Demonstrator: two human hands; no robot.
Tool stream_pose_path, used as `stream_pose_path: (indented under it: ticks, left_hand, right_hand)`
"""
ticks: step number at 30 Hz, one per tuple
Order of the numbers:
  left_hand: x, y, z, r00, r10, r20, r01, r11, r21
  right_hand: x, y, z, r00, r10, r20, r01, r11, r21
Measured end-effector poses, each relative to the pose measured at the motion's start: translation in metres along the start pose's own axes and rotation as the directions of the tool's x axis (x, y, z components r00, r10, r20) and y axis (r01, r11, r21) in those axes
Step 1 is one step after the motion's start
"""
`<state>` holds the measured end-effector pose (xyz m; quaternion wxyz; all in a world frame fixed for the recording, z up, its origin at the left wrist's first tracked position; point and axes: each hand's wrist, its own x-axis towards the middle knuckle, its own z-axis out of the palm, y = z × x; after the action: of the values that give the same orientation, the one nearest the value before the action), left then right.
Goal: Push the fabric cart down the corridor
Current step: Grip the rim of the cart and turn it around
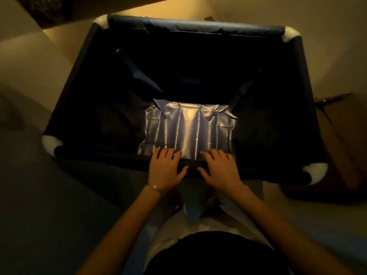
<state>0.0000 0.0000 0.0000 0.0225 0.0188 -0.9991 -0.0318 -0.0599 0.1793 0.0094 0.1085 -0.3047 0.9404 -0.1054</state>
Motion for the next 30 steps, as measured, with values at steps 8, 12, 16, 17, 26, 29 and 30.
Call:
stream_pose_path:
  ticks: [8, 12, 16, 17, 26, 29, 30]
  left_hand:
    - [0.001, -0.02, 0.029, 0.972, 0.234, 0.028, -0.23, 0.969, -0.094]
    - [0.002, -0.02, 0.038, 0.968, 0.251, 0.001, -0.249, 0.964, -0.095]
    - [0.003, -0.018, 0.044, 0.97, 0.242, -0.02, -0.243, 0.966, -0.089]
    - [0.004, -0.015, 0.044, 0.971, 0.237, -0.02, -0.238, 0.967, -0.092]
    - [0.033, 0.009, 0.049, 0.983, 0.182, -0.023, -0.183, 0.98, -0.076]
    - [0.05, 0.019, 0.052, 0.987, 0.153, -0.054, -0.157, 0.985, -0.066]
    - [0.056, 0.023, 0.052, 0.988, 0.143, -0.059, -0.147, 0.988, -0.053]
  right_hand:
    - [-0.011, -0.011, 0.032, 0.977, 0.182, -0.108, -0.192, 0.977, -0.091]
    - [-0.015, -0.007, 0.042, 0.974, 0.19, -0.122, -0.199, 0.978, -0.067]
    - [-0.012, 0.0, 0.044, 0.976, 0.181, -0.118, -0.188, 0.981, -0.051]
    - [-0.011, 0.003, 0.044, 0.978, 0.175, -0.109, -0.183, 0.981, -0.062]
    - [0.015, 0.049, 0.029, 0.992, 0.086, -0.092, -0.096, 0.989, -0.116]
    - [0.03, 0.069, 0.02, 0.995, 0.024, -0.093, -0.035, 0.992, -0.118]
    - [0.035, 0.076, 0.016, 0.995, 0.007, -0.095, -0.017, 0.994, -0.111]
